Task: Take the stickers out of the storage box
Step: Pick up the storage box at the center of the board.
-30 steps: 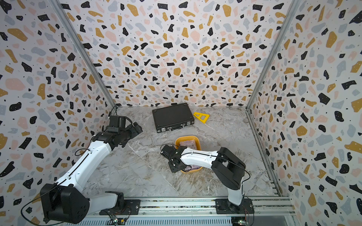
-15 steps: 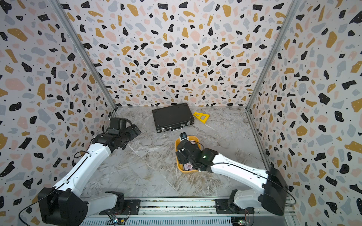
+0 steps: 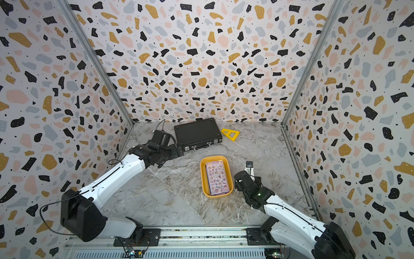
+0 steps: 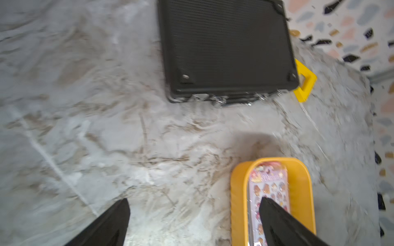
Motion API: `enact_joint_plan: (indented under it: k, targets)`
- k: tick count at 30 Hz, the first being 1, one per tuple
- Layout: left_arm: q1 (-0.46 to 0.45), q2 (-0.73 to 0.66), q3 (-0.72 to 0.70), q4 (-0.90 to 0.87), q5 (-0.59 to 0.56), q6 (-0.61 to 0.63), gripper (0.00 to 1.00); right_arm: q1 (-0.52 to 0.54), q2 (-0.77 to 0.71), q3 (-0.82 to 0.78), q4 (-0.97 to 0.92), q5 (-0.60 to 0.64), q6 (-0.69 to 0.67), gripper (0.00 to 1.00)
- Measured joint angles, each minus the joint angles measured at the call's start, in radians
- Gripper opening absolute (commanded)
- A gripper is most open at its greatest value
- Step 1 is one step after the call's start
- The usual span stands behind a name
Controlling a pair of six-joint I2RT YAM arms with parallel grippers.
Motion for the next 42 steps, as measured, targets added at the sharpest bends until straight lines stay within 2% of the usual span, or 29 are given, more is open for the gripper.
enact_joint_plan:
  k: [2, 5, 9, 15, 16, 21, 25, 34, 37, 42]
  targets:
    - [-0.084, 0.006, -0.013, 0.009, 0.017, -0.005, 0.98, -0.006, 0.028, 0.008, 0.01, -0.014, 0.021, 0.85]
    - [-0.154, 0.01, -0.08, 0.029, 0.05, -0.021, 0.95, -0.008, 0.025, 0.002, 0.029, -0.04, 0.04, 0.85]
    - [-0.204, 0.071, -0.132, 0.039, 0.109, -0.04, 0.91, -0.01, 0.023, -0.003, 0.048, -0.068, 0.06, 0.85]
    - [-0.239, 0.207, -0.126, 0.095, 0.219, -0.039, 0.86, -0.01, 0.061, -0.003, 0.067, -0.1, 0.075, 0.85]
    - [-0.241, 0.223, -0.126, 0.101, 0.232, -0.039, 0.83, -0.01, 0.067, -0.003, 0.068, -0.103, 0.076, 0.85]
    - [-0.242, 0.285, -0.108, 0.123, 0.268, -0.042, 0.51, -0.01, 0.073, -0.003, 0.069, -0.104, 0.077, 0.83]
    - [-0.242, 0.305, -0.099, 0.14, 0.267, -0.042, 0.37, -0.01, 0.073, -0.003, 0.069, -0.097, 0.079, 0.83]
    - [-0.244, 0.317, -0.07, 0.145, 0.224, -0.057, 0.13, -0.01, 0.098, -0.003, 0.077, -0.09, 0.079, 0.8]
    - [-0.244, 0.317, -0.058, 0.137, 0.201, -0.07, 0.01, -0.01, 0.104, -0.003, 0.077, -0.082, 0.08, 0.8]
    - [-0.243, 0.311, -0.05, 0.111, 0.142, -0.079, 0.0, -0.01, 0.102, -0.003, 0.08, -0.064, 0.079, 0.8]
